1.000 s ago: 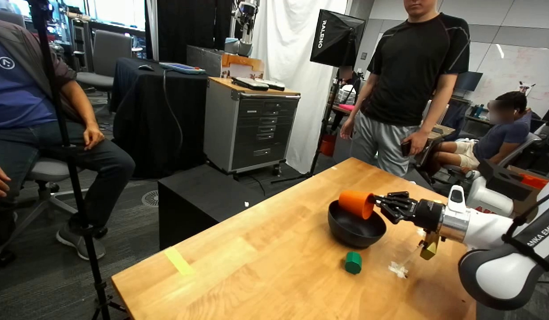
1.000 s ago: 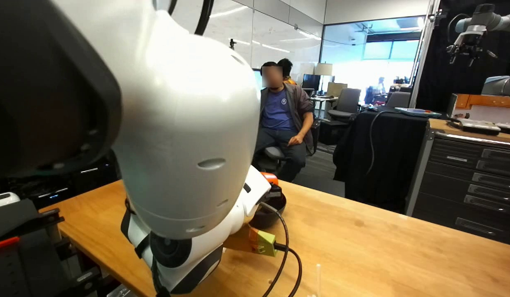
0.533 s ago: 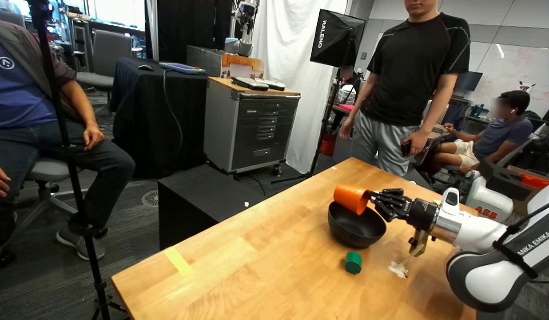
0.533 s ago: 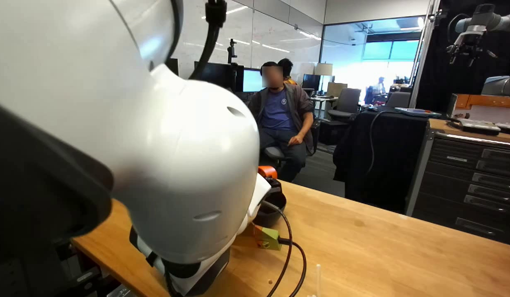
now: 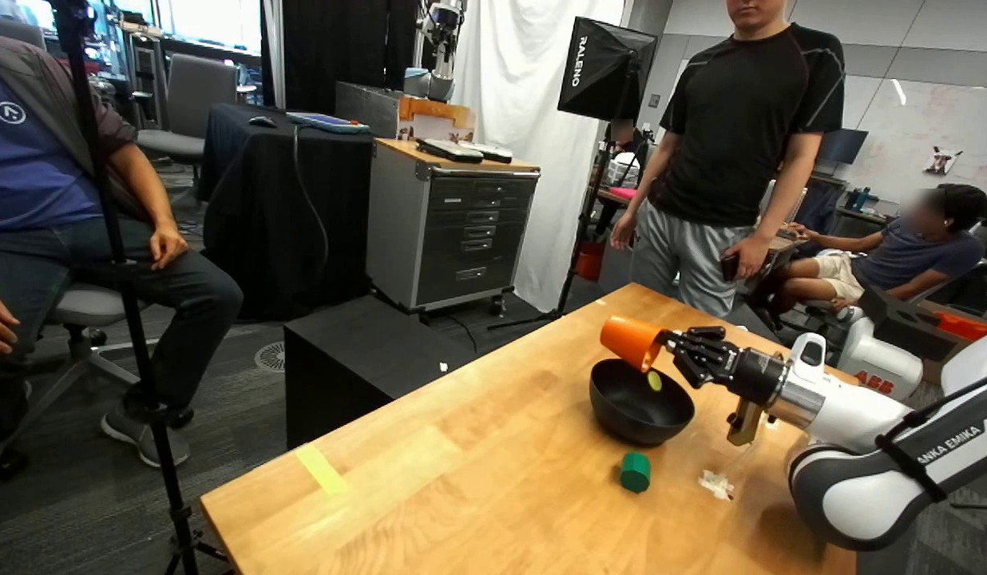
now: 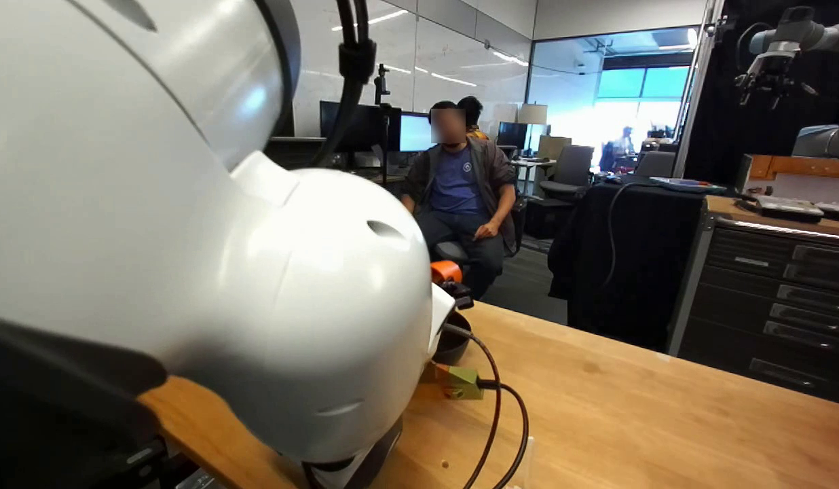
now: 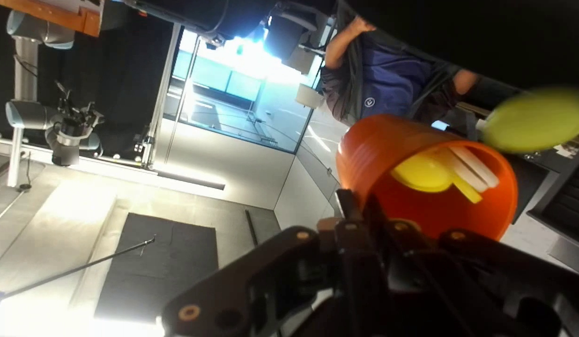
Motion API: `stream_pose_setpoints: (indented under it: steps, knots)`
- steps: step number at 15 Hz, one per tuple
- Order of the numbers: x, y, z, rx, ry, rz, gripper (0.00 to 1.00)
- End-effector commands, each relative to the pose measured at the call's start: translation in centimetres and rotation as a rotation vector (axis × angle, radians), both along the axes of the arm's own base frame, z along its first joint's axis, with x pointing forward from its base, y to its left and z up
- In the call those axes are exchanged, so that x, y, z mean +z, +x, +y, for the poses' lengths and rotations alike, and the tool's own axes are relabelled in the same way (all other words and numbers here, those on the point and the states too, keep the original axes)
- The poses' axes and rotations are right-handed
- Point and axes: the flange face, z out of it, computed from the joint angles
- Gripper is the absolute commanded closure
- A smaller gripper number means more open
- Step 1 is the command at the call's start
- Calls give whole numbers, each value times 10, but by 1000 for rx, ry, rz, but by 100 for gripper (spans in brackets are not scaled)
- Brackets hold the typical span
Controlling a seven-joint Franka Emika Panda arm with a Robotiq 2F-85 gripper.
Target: Pour the contents of the orange cup into the black bowl
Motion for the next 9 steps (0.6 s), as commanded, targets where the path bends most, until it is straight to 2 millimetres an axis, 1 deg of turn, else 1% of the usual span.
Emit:
stream_pose_setpoints:
  steps: [1, 2, 5, 9]
  knots:
    - [27, 5, -17, 0, -4, -104, 94]
    - [24, 4, -19, -3, -8, -118, 94]
    - [29, 2, -28, 7, -37, -144, 94]
    - [31, -4, -35, 23, -69, -164, 94]
